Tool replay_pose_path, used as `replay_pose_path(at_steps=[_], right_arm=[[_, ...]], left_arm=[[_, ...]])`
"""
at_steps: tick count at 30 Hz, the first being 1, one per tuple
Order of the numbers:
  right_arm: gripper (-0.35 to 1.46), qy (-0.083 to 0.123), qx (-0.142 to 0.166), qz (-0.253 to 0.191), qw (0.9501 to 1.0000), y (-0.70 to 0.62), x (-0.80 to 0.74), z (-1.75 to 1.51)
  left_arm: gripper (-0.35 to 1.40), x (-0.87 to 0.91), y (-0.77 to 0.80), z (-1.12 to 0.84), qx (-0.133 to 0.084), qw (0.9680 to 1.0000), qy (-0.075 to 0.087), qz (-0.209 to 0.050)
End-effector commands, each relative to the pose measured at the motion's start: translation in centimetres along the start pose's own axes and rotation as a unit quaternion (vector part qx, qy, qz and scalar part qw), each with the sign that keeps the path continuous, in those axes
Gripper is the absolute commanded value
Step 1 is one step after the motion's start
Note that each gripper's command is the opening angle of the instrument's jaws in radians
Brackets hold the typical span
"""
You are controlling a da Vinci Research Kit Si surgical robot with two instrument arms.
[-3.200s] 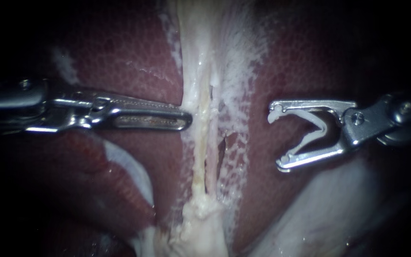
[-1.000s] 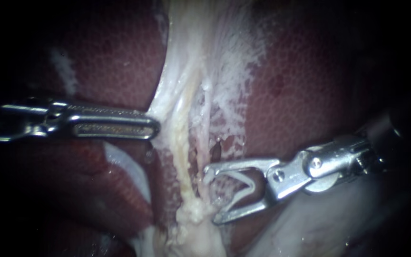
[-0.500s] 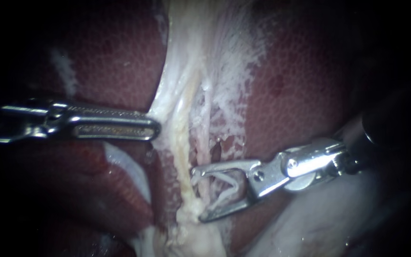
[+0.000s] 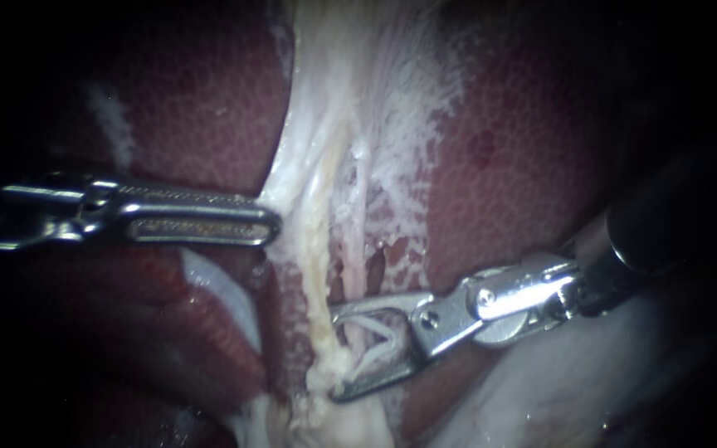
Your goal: Clipping first clip left tube
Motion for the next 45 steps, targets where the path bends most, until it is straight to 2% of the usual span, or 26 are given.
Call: replay_pose_path(at_steps=[1,10,18,28,30,32,34,36,38,45], right_arm=[[0.56,0.0,-0.001,0.002,1.0,0.01,0.01,0.01],[0.56,0.004,-0.005,0.004,1.0,0.11,0.13,0.23],[0.56,0.009,-0.008,0.004,0.9999,0.19,0.18,0.33],[0.53,0.011,-0.007,0.004,0.9999,0.2,0.19,0.35],[0.47,0.011,-0.004,0.003,0.9999,0.19,0.18,0.33],[0.24,0.012,0.011,0.007,0.9999,0.18,0.16,0.3],[-0.2,0.007,0.042,0.028,0.9987,0.17,0.13,0.24],[-0.35,-0.003,0.051,0.034,0.9981,0.18,0.1,0.22],[-0.35,-0.01,0.049,0.039,0.998,0.18,0.08,0.2],[-0.35,-0.01,0.048,0.041,0.998,0.18,0.07,0.2]], left_arm=[[-0.35,0.0,0.0,0.01,0.0,1.0,0.0,0.0],[-0.35,0.02,-0.01,0.03,-0.001,1.0,0.0,0.0],[-0.35,0.02,-0.01,0.03,-0.001,1.0,0.0,0.0],[-0.35,0.02,-0.01,0.04,-0.001,1.0,0.0,0.0],[-0.35,0.02,-0.01,0.04,-0.001,1.0,0.0,0.0],[-0.35,0.02,-0.01,0.04,-0.001,1.0,0.0,0.0],[-0.35,0.02,-0.01,0.04,-0.001,1.0,0.0,0.0],[-0.35,0.01,-0.01,0.05,-0.002,1.0,0.0,0.0],[-0.35,0.01,-0.01,0.05,-0.002,1.0,0.0,0.0],[-0.35,0.01,-0.01,0.05,-0.002,1.0,0.0,0.0]])
